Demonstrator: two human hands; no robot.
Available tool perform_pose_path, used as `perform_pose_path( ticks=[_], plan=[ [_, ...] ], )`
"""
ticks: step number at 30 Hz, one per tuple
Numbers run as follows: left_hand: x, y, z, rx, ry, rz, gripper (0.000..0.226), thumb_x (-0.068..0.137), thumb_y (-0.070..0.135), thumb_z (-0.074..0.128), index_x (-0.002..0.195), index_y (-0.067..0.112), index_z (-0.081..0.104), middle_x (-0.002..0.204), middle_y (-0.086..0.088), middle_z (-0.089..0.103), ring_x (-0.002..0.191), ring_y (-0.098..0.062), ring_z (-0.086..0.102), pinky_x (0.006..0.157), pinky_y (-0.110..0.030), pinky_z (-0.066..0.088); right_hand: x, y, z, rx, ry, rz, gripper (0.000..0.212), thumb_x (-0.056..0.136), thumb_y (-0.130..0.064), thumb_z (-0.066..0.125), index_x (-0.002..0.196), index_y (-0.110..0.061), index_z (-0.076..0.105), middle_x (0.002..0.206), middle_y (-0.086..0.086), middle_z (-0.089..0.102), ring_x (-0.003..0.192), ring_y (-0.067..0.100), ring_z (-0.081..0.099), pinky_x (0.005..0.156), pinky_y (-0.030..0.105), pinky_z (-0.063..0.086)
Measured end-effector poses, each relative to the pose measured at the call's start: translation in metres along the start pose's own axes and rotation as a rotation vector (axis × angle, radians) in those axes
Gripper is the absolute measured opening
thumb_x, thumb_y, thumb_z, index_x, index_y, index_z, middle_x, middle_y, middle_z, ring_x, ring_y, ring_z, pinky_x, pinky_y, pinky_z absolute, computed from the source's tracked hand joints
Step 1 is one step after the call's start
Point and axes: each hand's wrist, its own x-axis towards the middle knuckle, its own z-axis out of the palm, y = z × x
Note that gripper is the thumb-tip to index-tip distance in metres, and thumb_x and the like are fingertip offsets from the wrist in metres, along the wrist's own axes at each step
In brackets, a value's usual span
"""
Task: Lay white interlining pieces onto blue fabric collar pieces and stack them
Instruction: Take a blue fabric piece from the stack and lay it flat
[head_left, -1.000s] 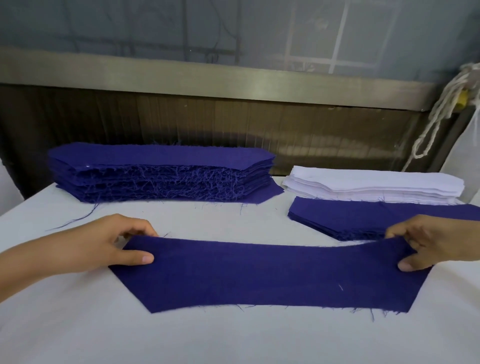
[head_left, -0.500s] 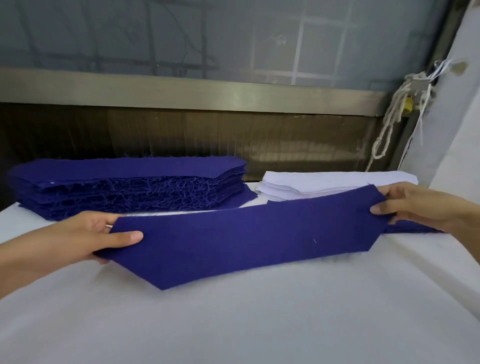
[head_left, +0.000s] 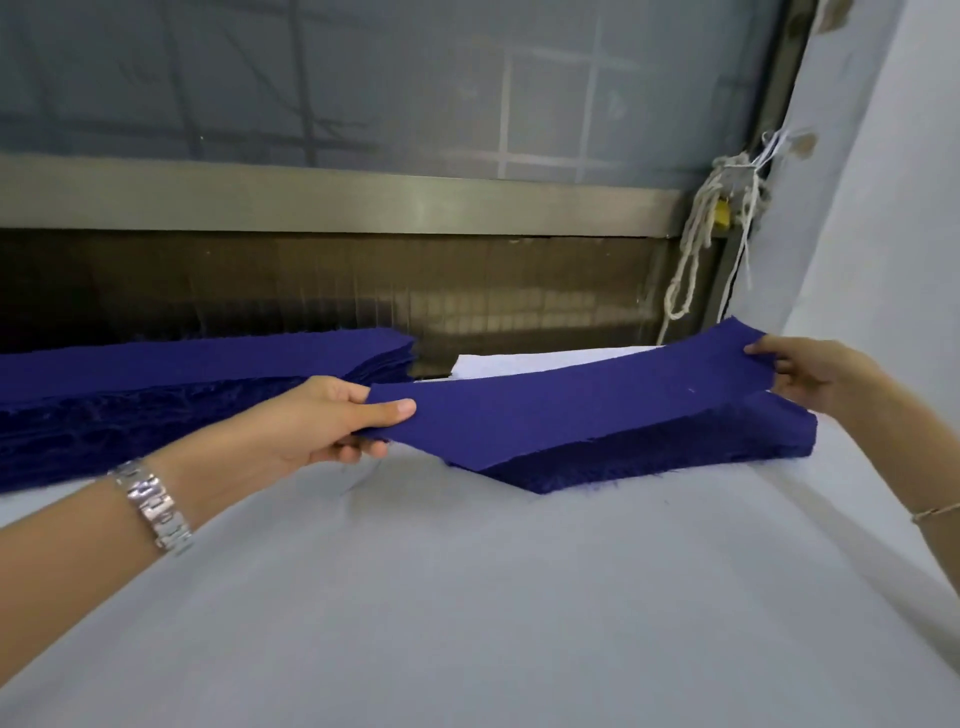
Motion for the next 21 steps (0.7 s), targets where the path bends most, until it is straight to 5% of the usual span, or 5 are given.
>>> perform_pose_path(
  ticks=[3,8,13,21],
  plan=[
    [0.020,0.010,0.022,0.024,-0.010,0.019,0.042,0.083,0.038,0.076,0.105,0.003,0.074,0.060,0.005,0.067,0.042,-0.003,0.053,0.042,-0.011,0.040,0.015,0.005,-0.014,-0.019,0.124,-0.011,0.022,0.090,-0.008,0.072,0.108,-0.007,0.060,0.098,0.013,0.060,0.069,0.017,0.058,0.049,0.020,0.055],
    [0.042,0.018,0.056,-0.005,-0.050,0.022,0.021,0.086,0.033,0.075,0.095,0.015,0.076,0.054,0.007,0.065,0.040,-0.003,0.047,0.040,-0.012,0.036,0.033,0.023,-0.032,-0.151,0.332,-0.099,0.025,0.086,-0.005,0.076,0.077,-0.006,0.052,0.073,0.011,0.048,0.053,0.022,0.046,0.028,0.016,0.041],
    [0.061,0.011,0.073,0.034,0.001,0.015,0.024,0.087,0.033,0.075,0.096,0.011,0.076,0.052,0.009,0.064,0.038,-0.003,0.043,0.037,-0.014,0.031,0.041,0.037,-0.041,-0.288,0.381,-0.193,0.029,0.087,-0.003,0.073,0.064,-0.006,0.055,0.078,0.012,0.056,0.058,0.025,0.047,0.040,0.024,0.049],
    [0.074,-0.004,0.076,0.069,0.056,-0.076,0.033,0.084,0.037,0.077,0.068,0.012,0.063,0.038,0.010,0.051,0.034,-0.003,0.036,0.035,-0.015,0.028,0.043,0.047,-0.033,-0.507,0.415,-0.200,0.037,0.087,-0.002,0.072,0.056,-0.006,0.050,0.058,0.009,0.050,0.047,0.027,0.044,0.049,0.030,0.037]
  ],
)
